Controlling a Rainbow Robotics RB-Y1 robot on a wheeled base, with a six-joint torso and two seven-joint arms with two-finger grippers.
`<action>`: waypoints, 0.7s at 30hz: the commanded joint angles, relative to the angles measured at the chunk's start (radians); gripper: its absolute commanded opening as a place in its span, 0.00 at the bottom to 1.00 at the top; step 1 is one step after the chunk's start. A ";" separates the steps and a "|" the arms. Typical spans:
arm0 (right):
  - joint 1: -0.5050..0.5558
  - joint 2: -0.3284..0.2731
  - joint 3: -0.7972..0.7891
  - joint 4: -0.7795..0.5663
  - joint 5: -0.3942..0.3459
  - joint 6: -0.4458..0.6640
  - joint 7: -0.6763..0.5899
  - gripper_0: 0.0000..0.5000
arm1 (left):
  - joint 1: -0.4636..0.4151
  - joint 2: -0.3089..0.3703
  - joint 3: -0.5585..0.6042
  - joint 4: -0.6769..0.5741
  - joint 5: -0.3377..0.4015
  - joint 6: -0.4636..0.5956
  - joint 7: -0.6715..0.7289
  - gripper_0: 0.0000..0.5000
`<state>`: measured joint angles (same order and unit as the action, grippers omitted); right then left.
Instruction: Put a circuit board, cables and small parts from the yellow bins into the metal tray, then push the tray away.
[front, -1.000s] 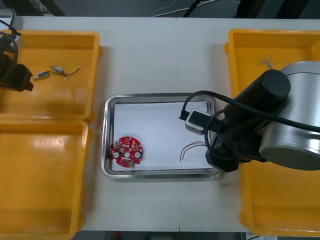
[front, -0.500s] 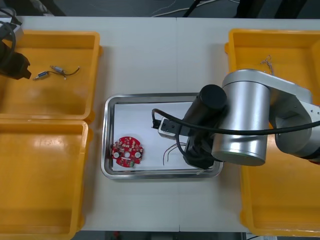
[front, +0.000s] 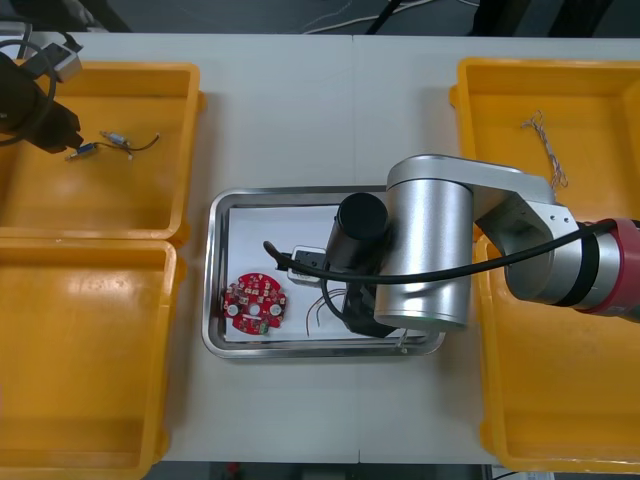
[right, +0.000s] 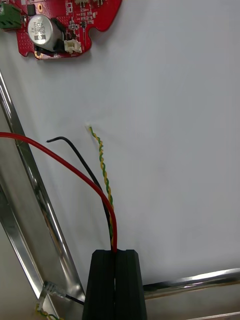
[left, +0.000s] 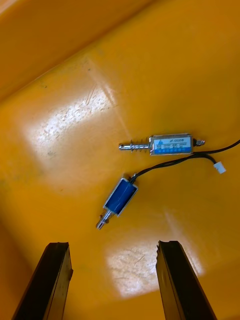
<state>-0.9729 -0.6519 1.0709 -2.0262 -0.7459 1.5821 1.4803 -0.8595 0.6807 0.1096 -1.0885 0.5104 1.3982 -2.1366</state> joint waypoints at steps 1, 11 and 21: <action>-0.050 0.038 0.040 0.029 0.007 -0.039 0.041 0.00 | -0.030 -0.024 -0.022 -0.008 0.010 -0.045 -0.003 1.00; -0.073 0.094 0.073 0.136 0.011 -0.090 0.068 0.00 | 0.043 -0.029 -0.019 -0.008 0.045 -0.127 -0.069 1.00; -0.073 0.101 0.081 0.158 0.016 -0.093 0.084 0.37 | 0.125 -0.030 0.002 -0.007 0.046 -0.196 -0.072 1.00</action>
<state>-1.0066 -0.5692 1.1344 -1.8624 -0.7395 1.4961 1.5067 -0.7724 0.6595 0.0978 -1.0844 0.5572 1.2336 -2.1370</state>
